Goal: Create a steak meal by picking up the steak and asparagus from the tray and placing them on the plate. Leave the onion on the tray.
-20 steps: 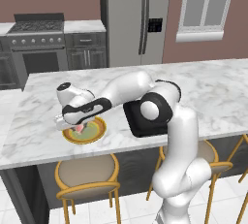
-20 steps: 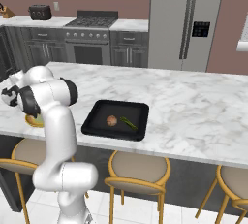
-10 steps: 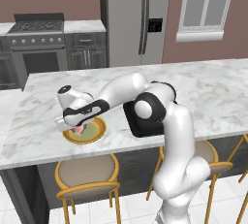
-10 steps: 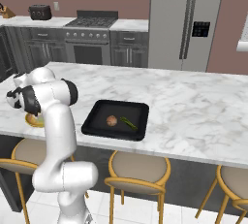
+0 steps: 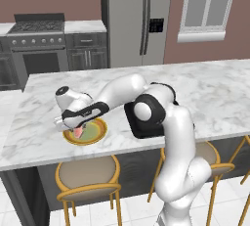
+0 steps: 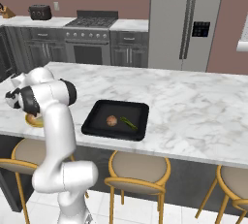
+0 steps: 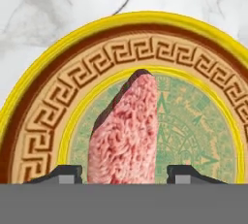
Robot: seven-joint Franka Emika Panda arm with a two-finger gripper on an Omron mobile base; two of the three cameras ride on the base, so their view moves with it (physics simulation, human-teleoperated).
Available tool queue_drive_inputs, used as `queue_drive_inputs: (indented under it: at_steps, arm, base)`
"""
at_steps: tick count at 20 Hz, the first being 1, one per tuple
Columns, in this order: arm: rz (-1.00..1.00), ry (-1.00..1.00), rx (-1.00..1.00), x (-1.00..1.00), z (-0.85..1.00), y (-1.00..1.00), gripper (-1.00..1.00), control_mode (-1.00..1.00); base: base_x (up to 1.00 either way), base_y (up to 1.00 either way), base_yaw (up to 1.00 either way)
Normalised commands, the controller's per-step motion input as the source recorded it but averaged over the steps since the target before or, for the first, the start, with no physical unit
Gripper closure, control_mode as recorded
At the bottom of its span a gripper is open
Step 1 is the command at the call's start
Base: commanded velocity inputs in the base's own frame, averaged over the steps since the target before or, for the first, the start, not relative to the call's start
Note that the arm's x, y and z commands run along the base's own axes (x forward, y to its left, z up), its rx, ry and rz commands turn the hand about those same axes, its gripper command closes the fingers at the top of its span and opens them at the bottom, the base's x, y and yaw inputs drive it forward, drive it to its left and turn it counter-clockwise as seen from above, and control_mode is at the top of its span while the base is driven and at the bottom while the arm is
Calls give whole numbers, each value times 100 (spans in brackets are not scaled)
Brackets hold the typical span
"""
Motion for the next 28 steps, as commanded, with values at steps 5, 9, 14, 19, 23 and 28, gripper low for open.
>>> queue_drive_inputs:
  at_steps: [5, 9, 14, 19, 23, 28]
  arm:
    - [-3, -16, 0, -36, 38, -41, -100, -100]
    - [-4, -18, 5, -45, 45, -69, -100, -100]
    - [-3, -12, 9, -27, 62, -92, -100, -100]
    - [0, -1, 8, -13, 93, -91, -100, -100]
    - [9, 3, 0, -30, 65, -89, -100, -100]
    - [17, 12, -7, -38, 32, -100, -100, -100]
  base:
    - [0, 0, 0]
    - [0, 0, 0]
    - [0, 0, 0]
    - [0, 0, 0]
    - [0, 0, 0]
    - [0, 0, 0]
